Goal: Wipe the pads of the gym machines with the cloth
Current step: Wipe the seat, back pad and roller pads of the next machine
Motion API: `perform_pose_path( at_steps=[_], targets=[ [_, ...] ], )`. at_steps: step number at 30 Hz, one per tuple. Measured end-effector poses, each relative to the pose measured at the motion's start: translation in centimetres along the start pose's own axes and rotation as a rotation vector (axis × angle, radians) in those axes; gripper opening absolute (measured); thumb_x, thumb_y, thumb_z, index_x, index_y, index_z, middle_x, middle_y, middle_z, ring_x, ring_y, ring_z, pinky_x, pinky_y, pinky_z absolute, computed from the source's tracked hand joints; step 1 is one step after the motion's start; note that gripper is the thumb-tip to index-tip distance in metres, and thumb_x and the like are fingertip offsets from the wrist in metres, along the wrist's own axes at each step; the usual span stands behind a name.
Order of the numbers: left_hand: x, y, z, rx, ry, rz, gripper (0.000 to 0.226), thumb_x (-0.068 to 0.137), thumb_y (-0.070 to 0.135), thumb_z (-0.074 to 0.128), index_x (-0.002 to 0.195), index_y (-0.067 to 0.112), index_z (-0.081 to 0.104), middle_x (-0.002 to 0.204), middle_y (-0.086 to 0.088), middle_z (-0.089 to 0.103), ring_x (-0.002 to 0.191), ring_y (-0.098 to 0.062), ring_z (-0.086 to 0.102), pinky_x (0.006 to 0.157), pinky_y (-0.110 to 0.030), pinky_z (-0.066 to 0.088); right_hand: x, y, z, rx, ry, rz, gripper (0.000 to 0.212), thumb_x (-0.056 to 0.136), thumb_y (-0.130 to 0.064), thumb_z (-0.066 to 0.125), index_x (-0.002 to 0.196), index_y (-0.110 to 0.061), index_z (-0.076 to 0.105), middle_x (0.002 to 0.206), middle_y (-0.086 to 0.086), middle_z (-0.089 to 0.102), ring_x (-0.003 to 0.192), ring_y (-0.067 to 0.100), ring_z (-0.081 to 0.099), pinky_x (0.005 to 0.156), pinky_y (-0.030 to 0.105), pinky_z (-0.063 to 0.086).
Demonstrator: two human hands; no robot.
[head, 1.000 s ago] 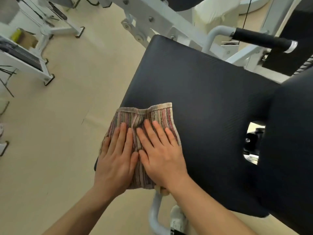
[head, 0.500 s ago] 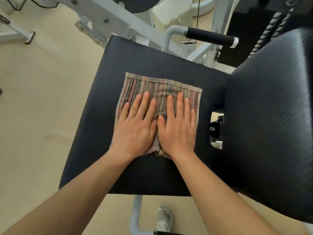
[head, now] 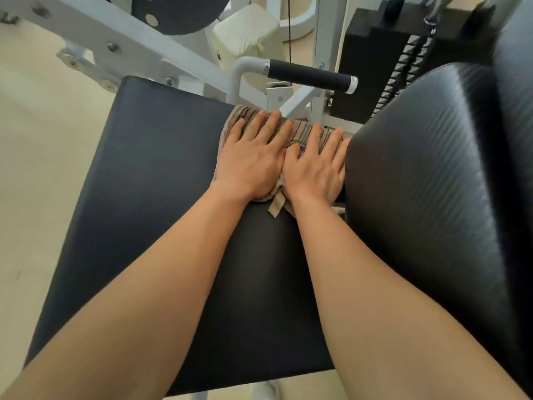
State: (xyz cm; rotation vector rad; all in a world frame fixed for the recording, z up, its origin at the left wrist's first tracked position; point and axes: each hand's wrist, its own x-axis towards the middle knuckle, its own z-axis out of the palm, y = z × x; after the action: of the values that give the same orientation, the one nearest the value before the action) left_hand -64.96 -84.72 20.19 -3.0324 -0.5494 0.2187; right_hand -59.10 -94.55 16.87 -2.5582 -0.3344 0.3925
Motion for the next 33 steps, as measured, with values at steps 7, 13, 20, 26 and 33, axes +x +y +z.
perform_pose_path(
  at_steps=[7, 13, 20, 26, 33],
  targets=[
    [-12.4, 1.1, 0.1, -0.002, -0.053, 0.029, 0.058, 0.107, 0.048, 0.013, 0.161, 0.027, 0.014, 0.169, -0.001, 0.009, 0.156, -0.023, 0.008, 0.125, -0.047, 0.013, -12.0, 3.0, 0.4, -0.09, -0.085, -0.064, 0.068, 0.103, -0.05, 0.018, 0.162, -0.023, -0.004, 0.17, 0.009, -0.011, 0.156, 0.027, -0.011, 0.127, 0.047, 0.0],
    [-24.0, 4.1, 0.5, 0.021, -0.156, 0.039, 0.06, 0.107, 0.047, 0.018, 0.162, 0.023, 0.01, 0.169, -0.005, 0.004, 0.156, -0.026, 0.002, 0.125, -0.05, 0.01, -23.8, 9.0, -0.6, -0.143, -0.155, -0.268, 0.063, 0.106, -0.047, 0.015, 0.162, -0.023, 0.0, 0.17, 0.006, -0.005, 0.157, 0.024, -0.009, 0.127, 0.046, 0.003],
    [-23.3, 10.1, 2.1, 0.017, -0.204, 0.334, 0.06, 0.107, 0.047, 0.009, 0.162, 0.021, 0.008, 0.17, -0.005, 0.005, 0.156, -0.028, 0.002, 0.126, -0.051, 0.008, -27.3, 15.9, -2.0, -0.079, -0.093, 0.036, 0.067, 0.105, -0.05, 0.024, 0.162, -0.019, 0.007, 0.169, 0.013, 0.008, 0.156, 0.032, 0.004, 0.127, 0.047, 0.012],
    [-20.8, 12.3, 2.8, 0.017, -0.172, 0.388, 0.063, 0.105, 0.049, 0.002, 0.161, 0.02, 0.005, 0.169, -0.004, 0.007, 0.157, -0.024, 0.004, 0.127, -0.045, 0.004, -24.9, 16.5, -2.6, 0.274, -0.066, 0.235, 0.061, 0.104, -0.042, 0.038, 0.157, -0.021, 0.015, 0.168, 0.006, 0.007, 0.154, 0.028, 0.012, 0.121, 0.045, 0.028],
    [-28.2, 9.3, 3.0, 0.091, -0.135, 0.414, 0.062, 0.108, 0.044, 0.014, 0.161, 0.012, 0.009, 0.169, -0.009, 0.006, 0.156, -0.028, 0.005, 0.126, -0.046, 0.007, -29.9, 13.9, -2.8, 0.4, -0.307, 0.26, 0.084, 0.104, -0.036, 0.043, 0.158, -0.015, -0.018, 0.163, 0.007, -0.034, 0.156, 0.028, 0.003, 0.12, 0.038, 0.027]
  ],
)
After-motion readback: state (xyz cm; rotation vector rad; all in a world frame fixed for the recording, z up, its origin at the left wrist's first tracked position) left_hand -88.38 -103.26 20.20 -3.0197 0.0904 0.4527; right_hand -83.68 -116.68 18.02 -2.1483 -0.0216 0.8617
